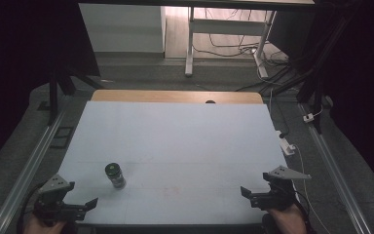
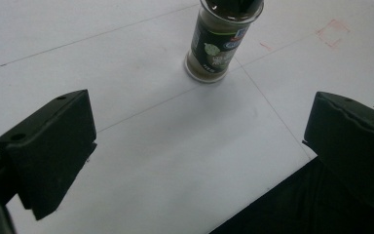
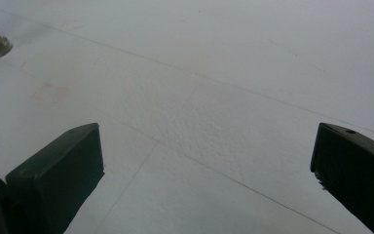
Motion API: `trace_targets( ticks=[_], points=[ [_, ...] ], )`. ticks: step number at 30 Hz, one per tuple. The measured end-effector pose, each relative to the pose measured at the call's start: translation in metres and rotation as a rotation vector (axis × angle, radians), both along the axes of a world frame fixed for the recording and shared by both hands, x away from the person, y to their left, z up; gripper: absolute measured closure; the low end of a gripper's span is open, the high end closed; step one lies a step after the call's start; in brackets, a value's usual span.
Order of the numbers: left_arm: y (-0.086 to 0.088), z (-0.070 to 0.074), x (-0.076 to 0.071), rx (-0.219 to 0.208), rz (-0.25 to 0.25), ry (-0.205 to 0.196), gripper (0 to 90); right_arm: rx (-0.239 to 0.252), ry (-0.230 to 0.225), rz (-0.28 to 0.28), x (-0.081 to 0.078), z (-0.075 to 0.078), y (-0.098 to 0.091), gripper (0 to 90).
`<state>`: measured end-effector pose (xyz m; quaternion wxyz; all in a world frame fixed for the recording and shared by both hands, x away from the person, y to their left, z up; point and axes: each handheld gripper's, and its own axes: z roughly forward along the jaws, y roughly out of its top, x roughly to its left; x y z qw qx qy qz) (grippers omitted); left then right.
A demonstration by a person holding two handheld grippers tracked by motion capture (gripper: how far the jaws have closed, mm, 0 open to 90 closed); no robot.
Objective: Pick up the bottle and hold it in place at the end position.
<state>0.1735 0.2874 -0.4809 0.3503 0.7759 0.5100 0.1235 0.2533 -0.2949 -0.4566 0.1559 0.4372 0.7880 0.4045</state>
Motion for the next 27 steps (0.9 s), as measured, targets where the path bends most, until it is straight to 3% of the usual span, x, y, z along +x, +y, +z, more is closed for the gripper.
trace_targets(
  ticks=[11,27],
  points=[
    [0.0005,-0.0001,0.0004,-0.007,-0.004,0.008,0.0,-0.008,0.030,0.026,0.0022,-0.0009,0.0015,0.0],
    [-0.0005,-0.0001,0.0012,-0.007,-0.029,0.017,0.0,-0.031,0.039,0.051,0.0025,-0.0016,0.0046,0.0]
  ],
)
